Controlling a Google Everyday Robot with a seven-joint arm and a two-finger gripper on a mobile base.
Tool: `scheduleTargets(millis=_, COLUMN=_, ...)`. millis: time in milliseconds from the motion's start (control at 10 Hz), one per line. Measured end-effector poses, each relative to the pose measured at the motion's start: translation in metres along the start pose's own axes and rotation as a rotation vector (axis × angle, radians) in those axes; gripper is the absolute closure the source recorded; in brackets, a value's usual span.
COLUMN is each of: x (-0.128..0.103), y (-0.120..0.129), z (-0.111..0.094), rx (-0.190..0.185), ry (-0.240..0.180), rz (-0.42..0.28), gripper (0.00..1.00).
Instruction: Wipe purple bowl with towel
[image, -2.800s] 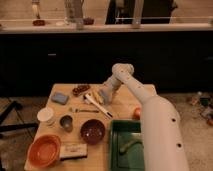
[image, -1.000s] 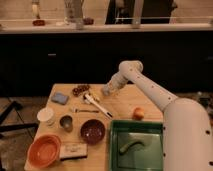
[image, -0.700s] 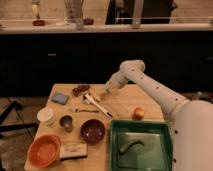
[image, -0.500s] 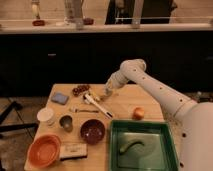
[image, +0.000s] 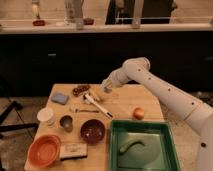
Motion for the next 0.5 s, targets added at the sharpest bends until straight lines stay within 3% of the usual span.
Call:
scheduleTargets(millis=300, x=-0.034, y=0.005, z=-0.020, rx=0.070, ry=-0.064, rz=-0.067, gripper=1.00)
scheduleTargets(millis=500, x=-0.061, y=0.010, z=-0.034, rx=0.108, ry=-0.143, rz=-0.124, gripper=1.00)
